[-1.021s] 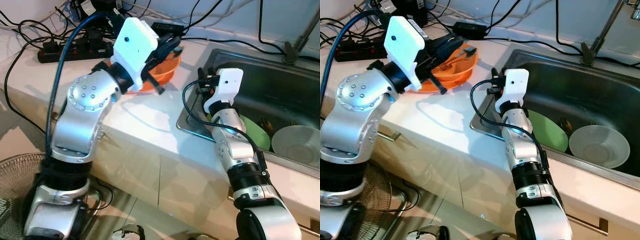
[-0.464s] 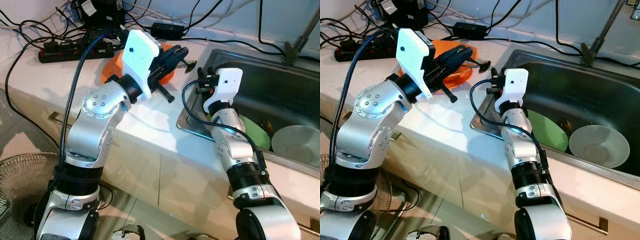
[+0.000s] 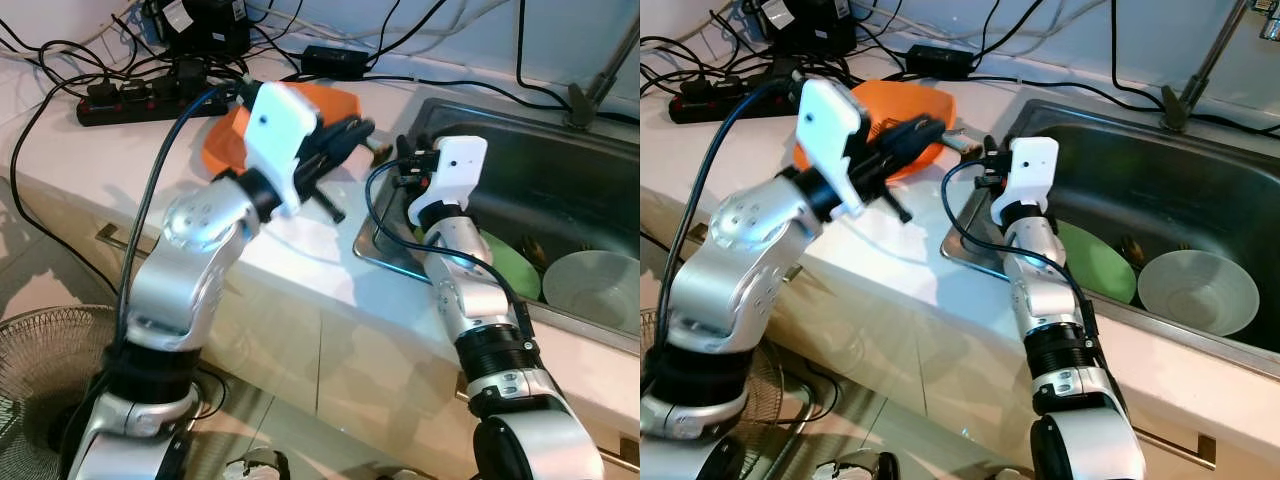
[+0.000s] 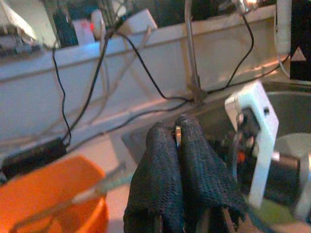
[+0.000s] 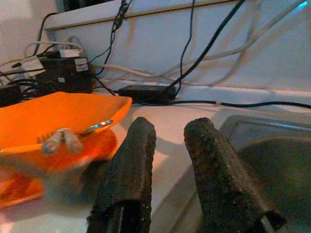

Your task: Kitchen organization

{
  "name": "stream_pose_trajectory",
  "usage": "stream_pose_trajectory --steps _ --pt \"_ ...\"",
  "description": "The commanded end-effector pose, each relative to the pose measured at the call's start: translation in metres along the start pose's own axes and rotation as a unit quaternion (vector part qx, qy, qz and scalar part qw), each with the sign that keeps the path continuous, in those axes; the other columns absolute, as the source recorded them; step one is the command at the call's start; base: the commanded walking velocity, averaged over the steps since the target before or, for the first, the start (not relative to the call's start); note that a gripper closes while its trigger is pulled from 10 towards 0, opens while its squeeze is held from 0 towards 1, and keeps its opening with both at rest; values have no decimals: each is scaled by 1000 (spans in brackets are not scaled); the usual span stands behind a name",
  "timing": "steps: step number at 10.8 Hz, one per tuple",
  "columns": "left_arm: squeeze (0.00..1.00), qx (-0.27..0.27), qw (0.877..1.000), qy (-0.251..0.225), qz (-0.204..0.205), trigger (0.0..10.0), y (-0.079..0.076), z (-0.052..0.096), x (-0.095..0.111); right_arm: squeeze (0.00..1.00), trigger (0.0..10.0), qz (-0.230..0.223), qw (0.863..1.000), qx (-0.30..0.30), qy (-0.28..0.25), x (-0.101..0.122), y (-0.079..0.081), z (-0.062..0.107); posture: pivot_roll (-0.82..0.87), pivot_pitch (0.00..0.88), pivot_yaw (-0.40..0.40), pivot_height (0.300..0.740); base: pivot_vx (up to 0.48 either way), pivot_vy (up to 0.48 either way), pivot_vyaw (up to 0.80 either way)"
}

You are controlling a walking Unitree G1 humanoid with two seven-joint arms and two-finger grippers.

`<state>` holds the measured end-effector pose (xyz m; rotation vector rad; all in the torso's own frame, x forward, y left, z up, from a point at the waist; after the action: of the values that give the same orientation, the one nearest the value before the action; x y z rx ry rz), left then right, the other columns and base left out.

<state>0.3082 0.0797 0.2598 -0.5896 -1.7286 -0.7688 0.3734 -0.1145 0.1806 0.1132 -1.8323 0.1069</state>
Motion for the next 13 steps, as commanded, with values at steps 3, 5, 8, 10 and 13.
stream_pose_trajectory --steps 3,5,8,10,13 --pt "0 -19 1000 -10 6 10000 -5 3 7 0 10000 15 999 -37 -20 12 -21 -8 125 48 -4 740 0 0 0" --pt "0 -39 998 -15 42 10000 -12 3 2 0 10000 31 997 -69 -28 18 -39 -10 122 43 -2 740 0 0 0" --pt "0 -72 992 -33 96 10000 -25 0 1 0 10000 51 992 -110 -36 24 -62 -10 120 34 1 740 0 0 0" --pt "0 -79 987 -59 125 10000 -34 -7 4 0 10000 60 988 -132 -50 32 -76 -11 115 20 3 740 0 0 0" --pt "0 -47 984 -102 137 10000 -27 -17 18 0 10000 68 983 -145 -89 54 -89 -12 95 3 16 740 0 0 0"
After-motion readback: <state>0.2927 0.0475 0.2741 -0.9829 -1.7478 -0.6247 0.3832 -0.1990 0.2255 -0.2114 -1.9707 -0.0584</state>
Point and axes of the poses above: a point about 5 cm out from each wrist's last joint towards the gripper, its own z axis pointing back from the gripper into the wrist, its own x axis along the axis of the wrist's last joint, y = z × x, the point moved 1 cm from there along -z, pointing out of the wrist towards the gripper, and after that the axes turned 4 degrees about z, right-handed, at the moved point
